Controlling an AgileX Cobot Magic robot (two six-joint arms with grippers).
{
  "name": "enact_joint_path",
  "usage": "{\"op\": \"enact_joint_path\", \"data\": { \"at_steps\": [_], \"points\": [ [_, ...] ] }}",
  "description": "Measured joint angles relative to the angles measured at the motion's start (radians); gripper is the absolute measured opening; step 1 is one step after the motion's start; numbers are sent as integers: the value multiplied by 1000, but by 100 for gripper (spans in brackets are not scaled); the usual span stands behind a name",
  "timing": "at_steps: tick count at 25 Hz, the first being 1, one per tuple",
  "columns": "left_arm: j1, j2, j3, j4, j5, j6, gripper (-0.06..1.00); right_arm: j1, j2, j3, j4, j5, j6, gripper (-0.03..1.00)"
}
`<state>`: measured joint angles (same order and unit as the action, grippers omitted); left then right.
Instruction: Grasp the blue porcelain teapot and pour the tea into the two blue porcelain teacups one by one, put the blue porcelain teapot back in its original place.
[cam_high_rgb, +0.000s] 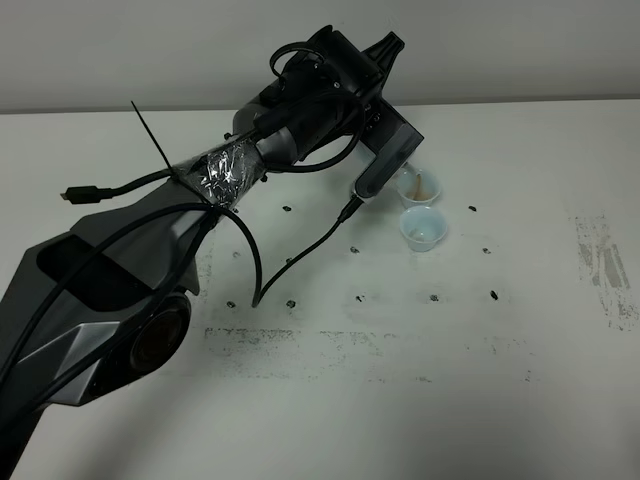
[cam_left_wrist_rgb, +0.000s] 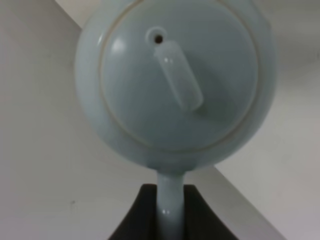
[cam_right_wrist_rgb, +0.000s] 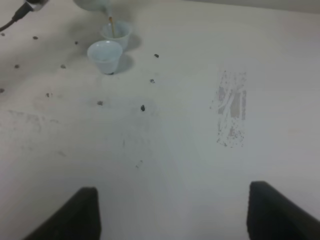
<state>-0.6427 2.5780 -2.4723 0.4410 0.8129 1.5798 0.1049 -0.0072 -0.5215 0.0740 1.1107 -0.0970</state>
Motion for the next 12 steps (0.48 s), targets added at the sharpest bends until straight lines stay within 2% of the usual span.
{"op": "enact_joint_path", "data": {
  "at_steps": [12],
  "points": [
    [-2, 0, 0, 47, 17, 5, 6, 0, 0, 0, 0, 0, 0, 59]
  ]
}}
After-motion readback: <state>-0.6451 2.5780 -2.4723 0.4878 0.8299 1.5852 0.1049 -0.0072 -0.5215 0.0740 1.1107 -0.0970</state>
